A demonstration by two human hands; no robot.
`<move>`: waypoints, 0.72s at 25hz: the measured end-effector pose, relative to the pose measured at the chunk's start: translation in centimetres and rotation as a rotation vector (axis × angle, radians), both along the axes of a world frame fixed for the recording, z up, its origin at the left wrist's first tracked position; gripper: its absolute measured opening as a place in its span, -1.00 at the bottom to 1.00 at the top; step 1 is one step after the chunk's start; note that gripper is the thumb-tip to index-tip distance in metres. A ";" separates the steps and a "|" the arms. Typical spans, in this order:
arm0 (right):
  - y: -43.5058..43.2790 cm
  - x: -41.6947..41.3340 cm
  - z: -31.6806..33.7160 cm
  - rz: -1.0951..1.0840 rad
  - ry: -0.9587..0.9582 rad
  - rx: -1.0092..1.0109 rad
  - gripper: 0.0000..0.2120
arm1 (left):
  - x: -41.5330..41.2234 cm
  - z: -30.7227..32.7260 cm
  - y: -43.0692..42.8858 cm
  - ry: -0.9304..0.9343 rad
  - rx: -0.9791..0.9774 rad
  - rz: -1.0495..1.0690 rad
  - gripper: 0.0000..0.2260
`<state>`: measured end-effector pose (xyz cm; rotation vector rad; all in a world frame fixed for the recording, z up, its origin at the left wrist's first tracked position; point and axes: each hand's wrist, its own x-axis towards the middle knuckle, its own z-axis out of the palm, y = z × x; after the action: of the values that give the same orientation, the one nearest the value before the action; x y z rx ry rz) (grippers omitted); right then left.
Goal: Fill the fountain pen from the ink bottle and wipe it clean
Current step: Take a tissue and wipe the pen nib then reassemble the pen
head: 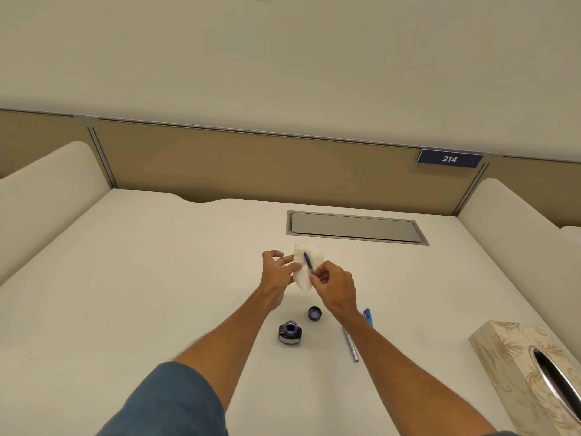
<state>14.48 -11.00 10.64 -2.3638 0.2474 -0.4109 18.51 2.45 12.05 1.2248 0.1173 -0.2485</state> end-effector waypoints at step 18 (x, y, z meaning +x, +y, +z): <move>0.8 0.8 -1.2 0.145 -0.032 0.002 -0.75 | 0.3 -0.2 0.8 -0.036 -0.017 0.021 -0.76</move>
<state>15.26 -10.24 9.44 -2.3529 0.0611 -0.3784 18.82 3.23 11.84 1.2103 0.0962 -0.2087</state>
